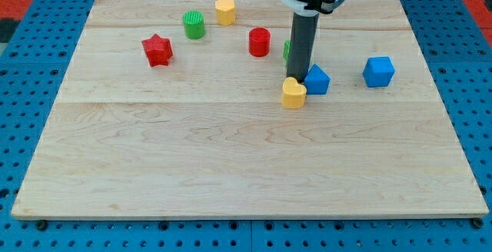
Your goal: Push the blue triangle into the blue cube
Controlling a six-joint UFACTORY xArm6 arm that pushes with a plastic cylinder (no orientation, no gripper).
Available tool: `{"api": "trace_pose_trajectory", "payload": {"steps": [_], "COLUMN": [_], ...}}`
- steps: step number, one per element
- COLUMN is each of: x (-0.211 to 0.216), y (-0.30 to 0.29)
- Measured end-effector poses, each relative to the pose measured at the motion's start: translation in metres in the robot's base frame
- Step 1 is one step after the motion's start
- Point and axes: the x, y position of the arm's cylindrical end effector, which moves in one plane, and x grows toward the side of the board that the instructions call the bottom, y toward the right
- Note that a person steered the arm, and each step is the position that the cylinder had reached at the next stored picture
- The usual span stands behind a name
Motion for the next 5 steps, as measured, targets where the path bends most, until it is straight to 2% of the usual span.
{"api": "trace_pose_trajectory", "payload": {"steps": [2, 5], "x": [0.002, 0.036], "y": [0.026, 0.022]}}
